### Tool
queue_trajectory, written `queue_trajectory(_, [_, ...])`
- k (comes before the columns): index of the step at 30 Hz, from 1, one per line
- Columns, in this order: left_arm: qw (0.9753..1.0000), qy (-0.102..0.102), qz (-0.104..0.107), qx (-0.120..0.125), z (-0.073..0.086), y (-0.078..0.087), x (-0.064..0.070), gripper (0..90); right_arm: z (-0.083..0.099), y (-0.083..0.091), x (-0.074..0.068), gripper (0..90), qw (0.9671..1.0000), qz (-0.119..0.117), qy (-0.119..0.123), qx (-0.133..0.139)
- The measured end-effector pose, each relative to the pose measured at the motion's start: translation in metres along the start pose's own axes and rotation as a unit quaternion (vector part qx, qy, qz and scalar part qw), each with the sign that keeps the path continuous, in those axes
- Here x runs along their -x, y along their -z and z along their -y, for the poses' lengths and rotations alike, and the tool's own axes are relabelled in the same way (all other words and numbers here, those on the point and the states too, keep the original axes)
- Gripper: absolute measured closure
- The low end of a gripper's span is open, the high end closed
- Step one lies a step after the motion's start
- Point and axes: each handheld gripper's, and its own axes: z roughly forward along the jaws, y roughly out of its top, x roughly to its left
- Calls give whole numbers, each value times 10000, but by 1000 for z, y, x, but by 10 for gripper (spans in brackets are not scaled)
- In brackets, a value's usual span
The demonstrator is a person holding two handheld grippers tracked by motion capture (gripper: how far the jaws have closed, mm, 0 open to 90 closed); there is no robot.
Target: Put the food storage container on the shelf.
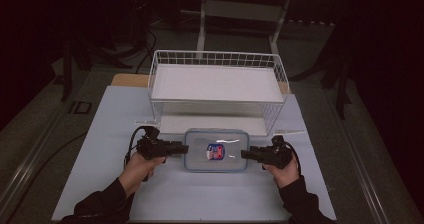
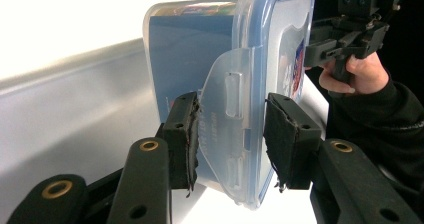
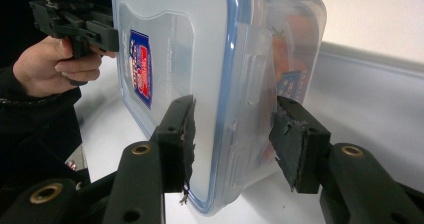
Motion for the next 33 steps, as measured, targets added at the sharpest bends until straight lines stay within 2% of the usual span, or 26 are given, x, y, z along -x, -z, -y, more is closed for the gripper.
queue_trajectory(7, [9999, -91, -83, 106, -11, -5, 4, 578, -11, 7, 6, 529, 9999, 37, 34, 155])
queue_trajectory(8, [9997, -99, -160, 170, -17, -11, 3, 575, -16, 8, 9, 529, 9998, 69, 31, 207])
queue_trajectory(13, [9992, -123, -232, 311, -25, -19, -2, 574, -26, 8, 20, 529, 9994, 120, 5, 338])
queue_trajectory(19, [9982, -231, -325, 459, -29, -30, -8, 566, -34, 9, 30, 527, 9986, 200, 105, 474])
queue_trajectory(25, [9934, -493, -663, 799, -30, -35, -11, 551, -38, 2, 38, 526, 9975, 294, 244, 603])
queue_trajectory(29, [9920, -385, -757, 935, -32, -39, -17, 539, -39, -4, 43, 525, 9966, 346, 234, 717])
queue_trajectory(33, [9917, -395, -773, 946, -32, -43, -22, 535, -40, -8, 48, 521, 9959, 434, 234, 765])
